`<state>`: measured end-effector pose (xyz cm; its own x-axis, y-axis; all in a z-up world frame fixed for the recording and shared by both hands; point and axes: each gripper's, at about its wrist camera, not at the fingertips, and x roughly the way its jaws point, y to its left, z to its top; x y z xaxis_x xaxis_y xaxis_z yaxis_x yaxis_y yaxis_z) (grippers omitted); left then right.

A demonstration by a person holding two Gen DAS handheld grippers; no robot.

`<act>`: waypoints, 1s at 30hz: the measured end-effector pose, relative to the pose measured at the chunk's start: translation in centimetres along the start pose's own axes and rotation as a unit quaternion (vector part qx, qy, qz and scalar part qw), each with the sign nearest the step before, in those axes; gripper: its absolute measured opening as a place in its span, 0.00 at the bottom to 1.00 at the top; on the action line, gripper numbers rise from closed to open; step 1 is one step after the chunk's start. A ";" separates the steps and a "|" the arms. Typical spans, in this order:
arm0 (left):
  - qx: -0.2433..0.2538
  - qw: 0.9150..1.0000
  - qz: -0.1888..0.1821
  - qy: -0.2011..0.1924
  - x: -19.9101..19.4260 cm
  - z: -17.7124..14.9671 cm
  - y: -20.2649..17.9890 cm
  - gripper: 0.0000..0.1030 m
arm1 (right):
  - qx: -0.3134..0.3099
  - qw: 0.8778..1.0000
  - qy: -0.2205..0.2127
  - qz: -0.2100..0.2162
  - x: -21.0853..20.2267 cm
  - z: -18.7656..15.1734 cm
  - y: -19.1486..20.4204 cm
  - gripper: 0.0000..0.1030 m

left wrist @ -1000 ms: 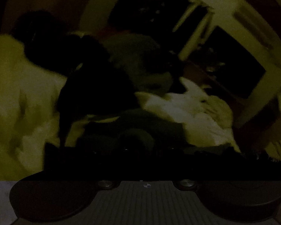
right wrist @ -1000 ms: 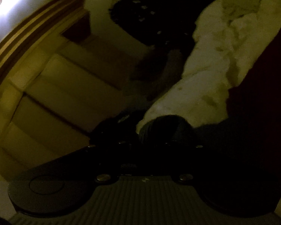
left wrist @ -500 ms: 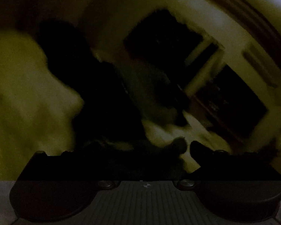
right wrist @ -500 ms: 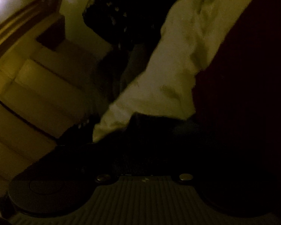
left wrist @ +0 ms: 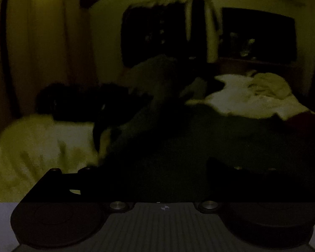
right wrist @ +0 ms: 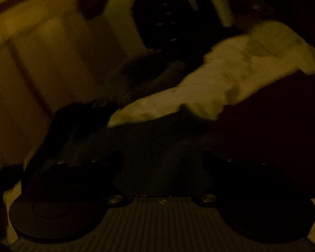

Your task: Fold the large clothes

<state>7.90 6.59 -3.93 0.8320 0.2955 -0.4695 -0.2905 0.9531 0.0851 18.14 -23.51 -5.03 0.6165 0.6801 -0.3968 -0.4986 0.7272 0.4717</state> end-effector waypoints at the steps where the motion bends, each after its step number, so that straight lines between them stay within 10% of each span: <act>1: -0.014 1.000 0.007 0.005 0.8 -0.4 0.6 1.00 | -0.020 1.000 0.007 0.005 0.2 -0.5 0.7 0.81; 5: -0.032 0.999 0.012 0.021 2.7 -2.8 2.4 1.00 | -0.028 0.995 0.084 -0.035 2.7 -3.1 0.3 0.82; 10: -0.107 0.993 -0.028 0.041 3.0 -3.8 4.8 1.00 | -0.005 0.996 0.081 -0.025 3.6 -4.3 -1.5 0.85; 20: 0.012 0.999 0.026 -0.015 -0.3 -1.1 0.9 1.00 | 0.011 0.998 0.053 -0.025 2.2 -4.5 -1.6 0.86; 30: 0.025 0.993 0.112 0.015 8.1 4.6 1.9 1.00 | 0.021 0.998 0.046 -0.024 1.2 -4.7 -1.6 0.89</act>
<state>16.32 11.07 -3.51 0.7345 0.4983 -0.4607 -0.4421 0.8664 0.2323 16.80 -23.41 -9.97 0.5802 0.6513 -0.4891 -0.4423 0.7561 0.4823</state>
